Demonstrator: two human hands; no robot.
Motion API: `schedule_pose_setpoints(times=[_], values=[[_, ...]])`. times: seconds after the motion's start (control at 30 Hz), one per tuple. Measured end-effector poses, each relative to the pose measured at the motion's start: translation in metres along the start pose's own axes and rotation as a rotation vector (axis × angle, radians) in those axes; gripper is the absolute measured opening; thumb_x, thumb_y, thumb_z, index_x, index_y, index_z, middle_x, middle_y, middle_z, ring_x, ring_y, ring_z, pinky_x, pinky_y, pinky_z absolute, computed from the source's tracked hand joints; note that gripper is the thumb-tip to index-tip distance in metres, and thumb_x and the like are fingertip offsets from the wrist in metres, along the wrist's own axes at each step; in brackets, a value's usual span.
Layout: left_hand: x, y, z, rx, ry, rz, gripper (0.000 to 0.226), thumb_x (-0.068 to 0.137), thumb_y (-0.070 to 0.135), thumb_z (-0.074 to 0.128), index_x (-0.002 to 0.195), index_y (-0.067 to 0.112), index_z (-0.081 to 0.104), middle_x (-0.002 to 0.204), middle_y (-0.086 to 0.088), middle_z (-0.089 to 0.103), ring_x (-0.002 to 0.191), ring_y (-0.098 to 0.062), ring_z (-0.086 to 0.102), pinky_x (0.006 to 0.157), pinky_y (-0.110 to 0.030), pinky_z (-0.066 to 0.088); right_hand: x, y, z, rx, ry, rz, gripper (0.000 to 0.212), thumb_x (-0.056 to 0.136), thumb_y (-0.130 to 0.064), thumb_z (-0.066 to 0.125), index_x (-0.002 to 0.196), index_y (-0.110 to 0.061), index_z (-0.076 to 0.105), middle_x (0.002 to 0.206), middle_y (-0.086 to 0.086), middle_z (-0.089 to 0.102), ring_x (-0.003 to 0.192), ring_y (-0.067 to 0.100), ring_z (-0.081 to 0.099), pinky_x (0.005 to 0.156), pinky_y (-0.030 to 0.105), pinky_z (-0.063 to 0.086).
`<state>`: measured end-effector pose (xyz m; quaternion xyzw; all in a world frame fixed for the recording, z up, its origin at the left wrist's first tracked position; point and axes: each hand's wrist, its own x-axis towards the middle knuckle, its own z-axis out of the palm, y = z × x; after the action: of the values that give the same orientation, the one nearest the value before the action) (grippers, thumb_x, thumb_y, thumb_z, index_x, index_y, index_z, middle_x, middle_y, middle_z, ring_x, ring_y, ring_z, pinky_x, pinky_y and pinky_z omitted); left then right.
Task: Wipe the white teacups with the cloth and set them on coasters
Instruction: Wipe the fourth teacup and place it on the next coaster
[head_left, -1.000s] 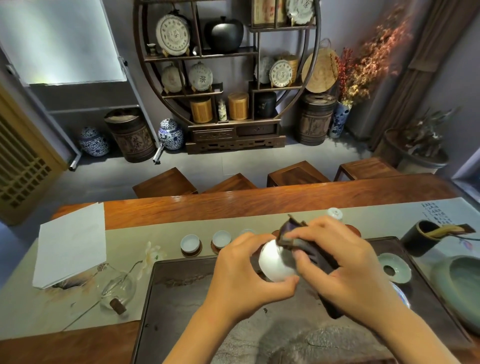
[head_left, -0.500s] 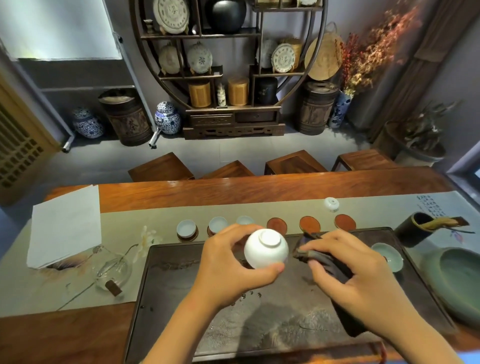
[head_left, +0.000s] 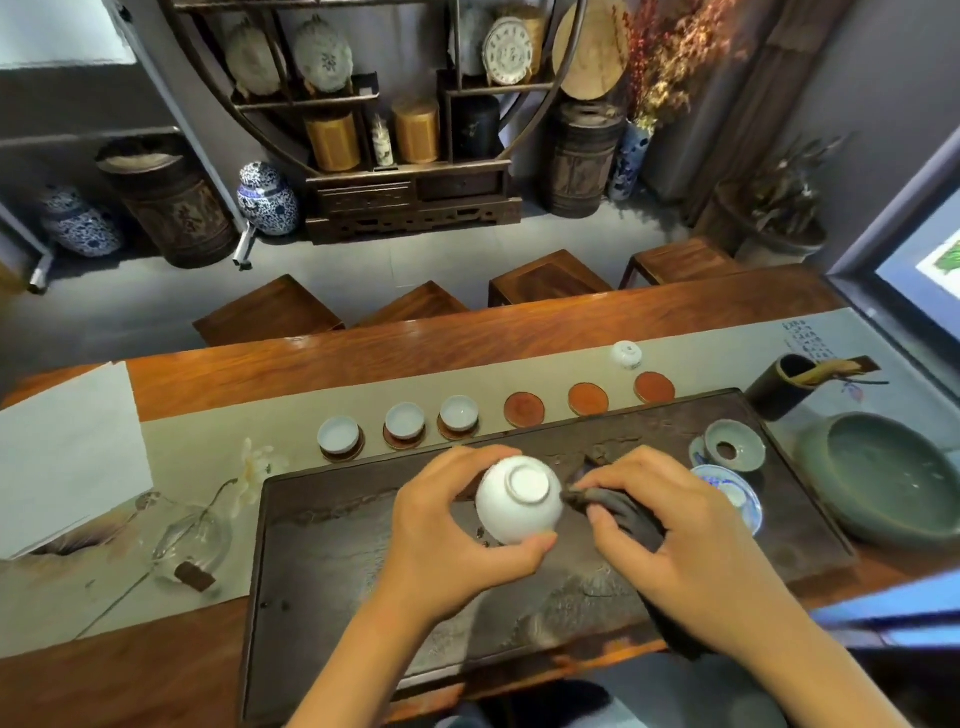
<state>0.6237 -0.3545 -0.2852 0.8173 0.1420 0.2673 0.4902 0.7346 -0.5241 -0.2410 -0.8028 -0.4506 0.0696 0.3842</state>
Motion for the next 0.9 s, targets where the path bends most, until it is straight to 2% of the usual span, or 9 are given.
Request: schedule_pose_setpoints(times=[0.1,0.23,0.43,0.6,0.8,0.9], values=[[-0.002,-0.005,0.003,-0.063,-0.03,-0.063,0.053,0.06,0.041,0.085,0.109,0.033,0.068,0.109,0.016,0.067,0.106,-0.009,0.063,0.082,-0.013,0.048,-0.008,0.0,0.002,-0.019,0.001,0.044,0.017,0.083,-0.014,0.066,0.097,-0.024,0.066,0.091,-0.009,0.06,0.083,0.008,0.059,0.069,0.027,0.047],[0.001,-0.008,0.007,-0.117,-0.083,-0.09,0.055,0.061,0.044,0.083,0.113,0.031,0.068,0.116,0.008,0.057,0.116,-0.013,0.055,0.087,-0.015,0.048,-0.013,-0.005,0.002,-0.025,0.065,0.091,0.016,0.082,-0.022,0.06,0.096,-0.024,0.067,0.09,-0.009,0.06,0.083,0.008,0.06,0.07,0.023,0.046],[0.001,-0.004,0.011,-0.17,-0.061,-0.148,0.05,0.06,0.049,0.08,0.106,0.031,0.071,0.102,0.01,0.061,0.101,-0.01,0.059,0.081,-0.02,0.05,-0.018,-0.005,0.001,-0.024,0.13,0.119,0.017,0.082,-0.011,0.066,0.095,-0.022,0.068,0.089,-0.009,0.061,0.084,0.008,0.059,0.072,0.022,0.045],[0.002,0.002,0.019,-0.16,-0.041,-0.195,0.048,0.061,0.051,0.077,0.105,0.032,0.07,0.099,0.011,0.062,0.094,-0.008,0.06,0.077,-0.012,0.044,-0.006,-0.001,-0.007,-0.007,0.116,0.064,0.018,0.081,-0.01,0.067,0.095,-0.021,0.069,0.089,-0.007,0.062,0.083,0.008,0.06,0.07,0.023,0.046],[0.009,0.009,0.041,-0.133,-0.058,-0.236,0.051,0.064,0.043,0.081,0.112,0.036,0.064,0.11,0.013,0.063,0.1,-0.009,0.06,0.084,-0.027,0.051,0.01,0.022,-0.026,0.045,0.068,-0.012,0.021,0.081,-0.009,0.068,0.096,-0.024,0.067,0.091,-0.011,0.061,0.086,0.005,0.059,0.071,0.019,0.045],[0.013,0.017,0.063,-0.121,-0.085,-0.267,0.054,0.063,0.04,0.083,0.112,0.036,0.059,0.112,0.014,0.064,0.104,-0.009,0.061,0.087,-0.027,0.052,0.016,0.037,-0.039,0.056,-0.003,-0.053,0.021,0.081,-0.011,0.068,0.097,-0.024,0.067,0.092,-0.012,0.061,0.087,0.004,0.059,0.071,0.022,0.047]])
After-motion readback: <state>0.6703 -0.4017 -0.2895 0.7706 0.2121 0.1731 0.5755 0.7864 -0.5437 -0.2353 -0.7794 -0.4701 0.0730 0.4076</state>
